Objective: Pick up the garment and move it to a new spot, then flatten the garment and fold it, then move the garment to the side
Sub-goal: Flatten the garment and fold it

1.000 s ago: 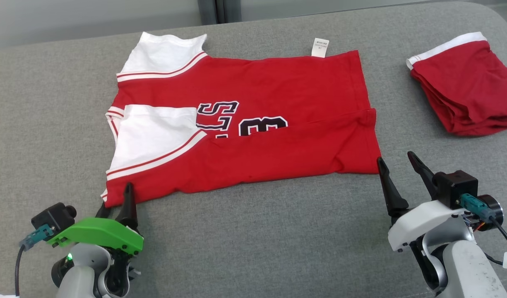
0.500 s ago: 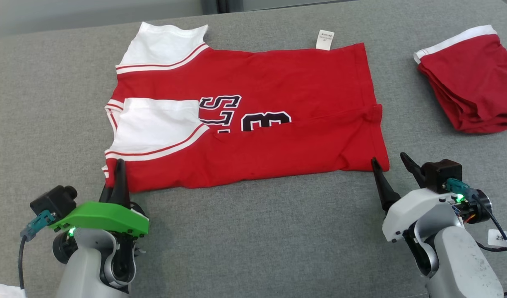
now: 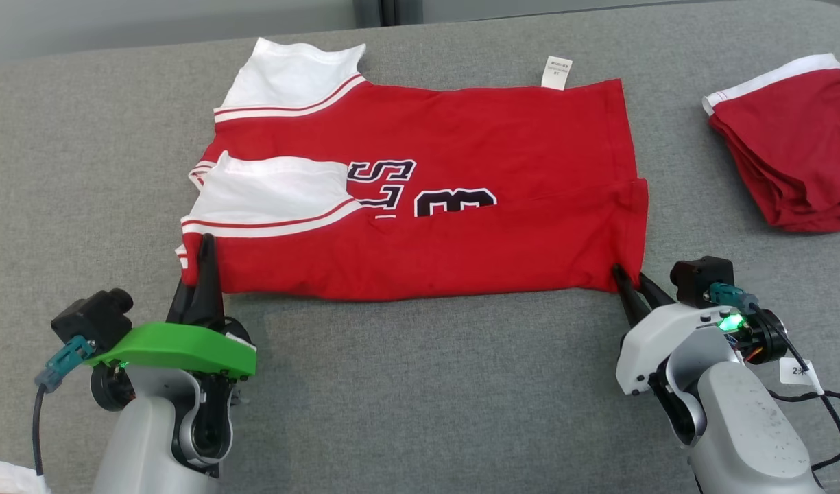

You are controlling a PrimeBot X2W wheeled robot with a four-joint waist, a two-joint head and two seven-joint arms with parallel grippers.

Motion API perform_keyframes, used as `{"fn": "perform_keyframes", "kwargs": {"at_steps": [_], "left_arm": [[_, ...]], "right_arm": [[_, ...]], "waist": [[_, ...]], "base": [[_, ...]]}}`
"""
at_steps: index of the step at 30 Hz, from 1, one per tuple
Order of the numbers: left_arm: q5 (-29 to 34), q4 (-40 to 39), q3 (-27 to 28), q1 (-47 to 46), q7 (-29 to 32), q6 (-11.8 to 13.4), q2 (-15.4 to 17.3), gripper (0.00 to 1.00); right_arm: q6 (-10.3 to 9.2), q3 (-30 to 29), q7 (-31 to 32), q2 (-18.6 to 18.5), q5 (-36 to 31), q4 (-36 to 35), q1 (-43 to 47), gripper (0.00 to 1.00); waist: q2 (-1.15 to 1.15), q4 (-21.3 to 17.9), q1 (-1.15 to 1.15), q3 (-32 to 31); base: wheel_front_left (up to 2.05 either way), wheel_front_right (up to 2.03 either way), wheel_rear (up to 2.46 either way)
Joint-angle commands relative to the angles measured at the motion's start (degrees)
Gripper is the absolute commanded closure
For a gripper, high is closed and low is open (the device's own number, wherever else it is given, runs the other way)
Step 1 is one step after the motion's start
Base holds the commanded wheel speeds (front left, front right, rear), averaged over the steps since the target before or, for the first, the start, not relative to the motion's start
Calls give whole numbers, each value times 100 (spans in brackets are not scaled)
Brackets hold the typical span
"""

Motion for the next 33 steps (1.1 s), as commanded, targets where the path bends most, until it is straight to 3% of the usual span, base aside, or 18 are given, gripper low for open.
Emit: {"fn": "perform_keyframes", "kwargs": {"at_steps": [1,9,20,26,27,28,29,30,31,32,33], "left_arm": [[6,-56,5,97,-27,-16,67,100],[6,-621,-38,624,94,98,139,100],[-87,-1860,-125,2230,581,526,200,100],[-188,-1801,-217,2660,689,669,105,100],[-205,-1744,-240,2683,711,684,101,100],[-169,-1649,-296,2711,792,707,121,100],[-119,-1563,-347,2735,849,711,154,100],[-83,-1518,-372,2735,882,724,176,74],[-63,-1465,-396,2741,923,736,199,39],[-46,-1433,-409,2744,943,749,219,0],[-24,-1419,-407,2741,950,763,251,0]], "right_arm": [[-7,0,-77,-20,-1,11,-63,100],[-7,-132,-51,-20,74,-513,375,100],[-8,-635,759,-21,104,-2308,2115,100],[-8,-685,1044,-21,209,-2717,2712,100],[-8,-688,1051,-21,236,-2717,2751,98],[-8,-676,1087,-21,224,-2691,2801,85],[-8,-658,1092,-19,248,-2663,2843,64],[-8,-657,1084,-21,274,-2657,2857,42],[-7,-668,1056,-20,272,-2649,2869,4],[-7,-679,1039,-19,253,-2642,2881,0],[-7,-705,1033,-20,254,-2640,2889,0]], "waist": [[0,-10,0,-88],[0,10,0,-475],[0,97,0,-761],[0,59,0,-745],[0,52,0,-740],[0,40,0,-734],[0,28,0,-728],[0,20,0,-724],[0,4,0,-713],[0,-6,0,-704],[0,-16,0,-697]], "base": [[0,0,0],[0,0,0],[0,0,0],[0,0,0],[0,0,0],[0,0,0],[0,0,0],[0,0,0],[0,0,0],[0,0,0],[0,0,0]]}}
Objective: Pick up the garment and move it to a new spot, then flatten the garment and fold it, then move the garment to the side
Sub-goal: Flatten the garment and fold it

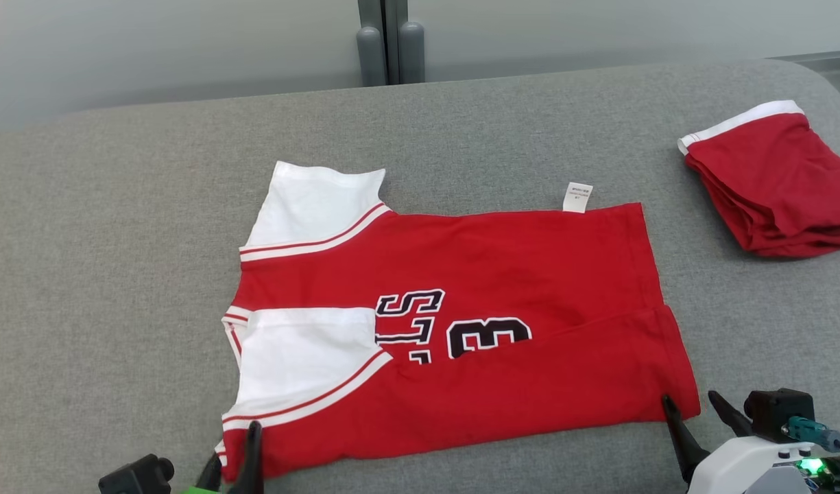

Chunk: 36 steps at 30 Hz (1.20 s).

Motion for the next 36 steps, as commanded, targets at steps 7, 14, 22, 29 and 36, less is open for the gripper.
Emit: {"fn": "perform_keyframes", "kwargs": {"at_steps": [7,14,22,29,36], "left_arm": [[294,-290,197,-263,-46,102,469,0],[676,-652,216,-1552,414,-170,1299,0],[771,-343,16,-3800,1579,-598,2220,0],[372,314,-332,-5161,2567,-755,2752,0],[131,907,-681,-5748,3089,-777,3106,0]], "right_arm": [[-7,-263,-199,-23,-119,-212,-117,0],[-7,-180,-211,-21,-347,-486,-622,0],[-7,407,-120,-21,-644,-593,-1483,0],[-7,854,-199,-19,-729,-503,-2132,0],[-7,1204,-420,-15,-617,-340,-2482,0]], "waist": [[0,-110,0,80],[0,-234,0,238],[0,-645,0,869],[0,-1090,0,1602],[0,-1449,0,2160]], "base": [[0,0,0],[0,0,0],[0,0,0],[0,0,0],[0,0,0]]}}
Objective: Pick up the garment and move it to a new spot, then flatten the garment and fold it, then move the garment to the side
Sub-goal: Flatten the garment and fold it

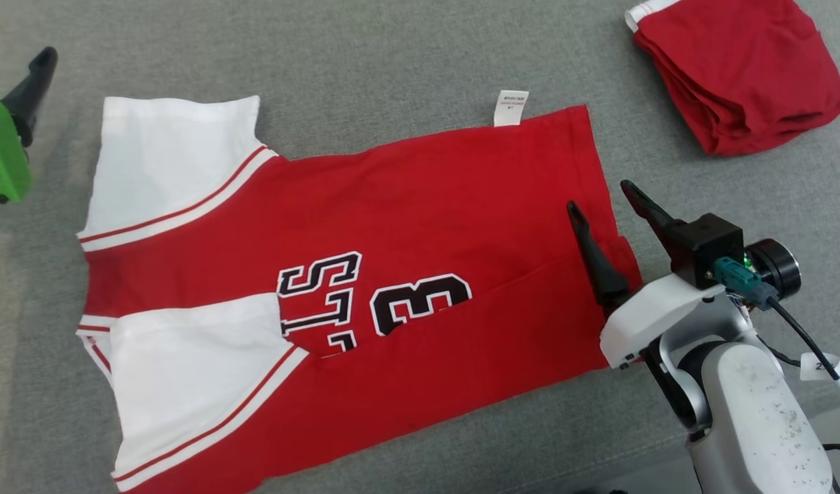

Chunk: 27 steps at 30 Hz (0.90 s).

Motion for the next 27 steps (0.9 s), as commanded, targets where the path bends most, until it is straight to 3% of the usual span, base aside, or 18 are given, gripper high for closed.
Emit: {"fn": "perform_keyframes", "kwargs": {"at_steps": [1,18,19,20,21,22,25,27], "left_arm": [[-42,61,-13,-125,14,-9,85,0],[-616,233,-354,233,342,-14,410,0],[-645,212,-366,250,377,-14,419,5],[-675,189,-380,256,395,-14,426,18],[-684,165,-388,262,399,-14,424,51],[-694,145,-393,266,406,-14,417,58],[-676,71,-434,280,332,-14,364,98],[-677,52,-445,282,237,-14,313,100]], "right_arm": [[-7,47,-60,-8,46,33,-125,0],[-7,187,-421,-9,291,394,-322,0],[-7,187,-425,-9,293,411,-338,0],[-7,187,-428,-10,293,420,-350,0],[-7,184,-433,-10,293,433,-364,0],[-7,185,-432,-10,291,440,-375,0],[-7,186,-445,-10,278,462,-422,0],[-7,179,-450,-10,273,485,-450,0]], "waist": [[0,-446,0,509],[0,-542,0,794],[0,-537,0,790],[0,-533,0,786],[0,-528,0,779],[0,-525,0,773],[0,-522,0,757],[0,-518,0,747]], "base": [[0,0,0],[0,0,0],[0,0,0],[0,0,0],[0,0,0],[0,0,0],[0,0,0],[0,0,0]]}}
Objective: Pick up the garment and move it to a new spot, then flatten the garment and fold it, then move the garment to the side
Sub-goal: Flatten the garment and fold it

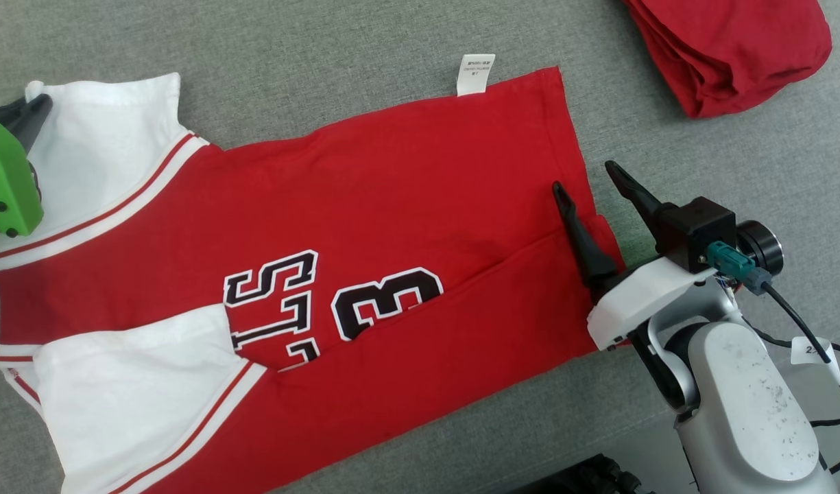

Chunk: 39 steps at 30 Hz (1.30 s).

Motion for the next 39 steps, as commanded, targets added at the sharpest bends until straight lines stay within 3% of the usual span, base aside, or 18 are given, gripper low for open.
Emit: {"fn": "perform_keyframes", "kwargs": {"at_steps": [1,13,23,32,33,35,37,39], "left_arm": [[10,14,-14,88,-65,-14,-66,100],[96,-45,-131,213,-1273,-15,-433,100],[13,-555,-337,541,-1949,-15,-521,100],[0,-868,-430,726,-2233,-15,-631,100],[5,-881,-446,743,-2256,-15,-641,100],[4,-895,-467,750,-2283,-15,-660,100],[-4,-888,-481,752,-2304,-15,-671,100],[-12,-870,-492,755,-2348,-15,-675,100]], "right_arm": [[-7,-11,-23,-14,13,42,-67,0],[-7,-187,324,-219,-233,481,-770,0],[-7,35,967,-788,13,1605,-1715,0],[-7,434,1355,-1085,514,2482,-2250,0],[-7,478,1400,-1110,566,2570,-2298,44],[-7,574,1485,-1143,681,2700,-2370,67],[-7,641,1507,-1174,761,2783,-2436,100],[-7,683,1442,-1192,820,2820,-2485,100]], "waist": [[0,9,-1,-13],[0,456,-1,-428],[0,958,-1,-605],[0,1200,-1,-632],[0,1217,-1,-632],[0,1236,-1,-632],[0,1244,-1,-637],[0,1240,-1,-653]], "base": [[0,0,0],[0,0,0],[0,0,0],[0,0,0],[0,0,0],[0,0,0],[0,0,0],[0,0,0]]}}
